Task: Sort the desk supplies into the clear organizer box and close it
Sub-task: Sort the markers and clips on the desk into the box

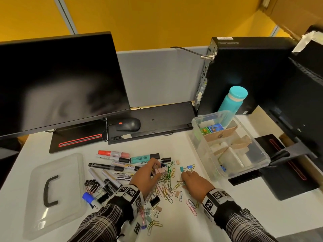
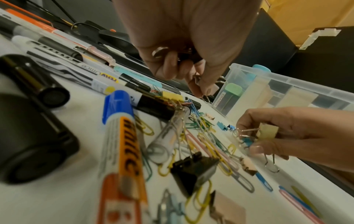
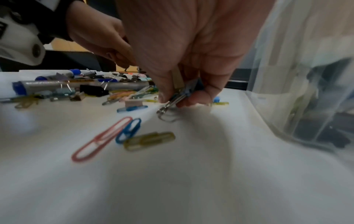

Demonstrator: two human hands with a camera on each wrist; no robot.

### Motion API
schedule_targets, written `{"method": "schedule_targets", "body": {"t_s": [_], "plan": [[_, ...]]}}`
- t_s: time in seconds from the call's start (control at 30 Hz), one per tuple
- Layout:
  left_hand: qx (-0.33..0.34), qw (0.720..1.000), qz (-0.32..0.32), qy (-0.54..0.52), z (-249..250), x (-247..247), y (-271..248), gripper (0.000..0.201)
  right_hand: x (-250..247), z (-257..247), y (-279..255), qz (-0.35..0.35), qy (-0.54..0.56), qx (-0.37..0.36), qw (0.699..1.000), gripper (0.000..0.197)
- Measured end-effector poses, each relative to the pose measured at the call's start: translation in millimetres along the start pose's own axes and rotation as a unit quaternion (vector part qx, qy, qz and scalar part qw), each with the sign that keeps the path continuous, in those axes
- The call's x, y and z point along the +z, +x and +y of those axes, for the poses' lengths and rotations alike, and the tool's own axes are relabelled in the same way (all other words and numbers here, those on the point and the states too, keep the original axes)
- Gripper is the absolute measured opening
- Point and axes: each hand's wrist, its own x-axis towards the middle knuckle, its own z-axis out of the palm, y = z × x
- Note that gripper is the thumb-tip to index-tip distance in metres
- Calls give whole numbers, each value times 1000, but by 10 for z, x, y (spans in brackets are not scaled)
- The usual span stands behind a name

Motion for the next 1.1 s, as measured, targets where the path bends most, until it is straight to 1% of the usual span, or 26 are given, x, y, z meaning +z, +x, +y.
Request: {"method": "schedule_targets", "body": {"t_s": [0.07,0.1,0.17,0.23,0.27,0.3,0.33,0.4,0.43,0.47,0.53,0.63,0.73,0.8,0.83,0.9,0.97,1.03,1.1], "plan": [[9,1000,9,-11,-8,-17,-7,27,-127,-98,-96,32,5,-14,999,22],[12,1000,12,-15,-24,-20,-1,29,-243,-151,-164,68,20,-22,997,20],[13,1000,15,-19,-52,-18,7,29,-557,-217,-322,163,64,-27,984,15],[9,1000,17,-16,-63,-18,21,29,-876,-162,-451,247,91,-11,965,14],[9,1000,20,-15,-59,-18,30,28,-995,-80,-503,275,92,9,957,13],[10,1000,24,-15,-53,-17,42,28,-1069,34,-539,287,86,41,953,11],[15,999,26,-15,-39,-12,53,28,-1110,147,-572,281,75,86,953,9],[26,999,25,-12,-3,6,61,27,-1077,368,-586,231,52,171,956,10],[30,999,23,-11,15,18,62,26,-1035,446,-579,206,51,198,957,11],[34,999,22,-10,32,32,56,26,-988,498,-570,188,57,214,957,16],[37,999,15,-5,54,70,46,26,-927,524,-551,172,81,224,956,25],[48,999,5,19,91,126,34,27,-922,472,-542,178,111,202,957,20],[67,996,-4,52,130,161,18,29,-958,472,-598,212,161,162,950,10],[73,995,-17,63,162,167,6,30,-968,539,-647,262,182,146,936,6],[75,995,-21,64,191,165,4,31,-964,589,-670,298,188,146,924,8],[91,993,-25,70,318,130,24,31,-966,705,-715,377,177,169,893,12],[121,988,-26,93,549,66,72,32,-955,837,-741,431,129,212,867,20],[176,978,-19,109,839,25,147,32,-885,971,-737,440,99,256,855,35],[242,962,-9,128,1155,54,222,32,-775,1074,-713,411,104,285,860,47]]}}
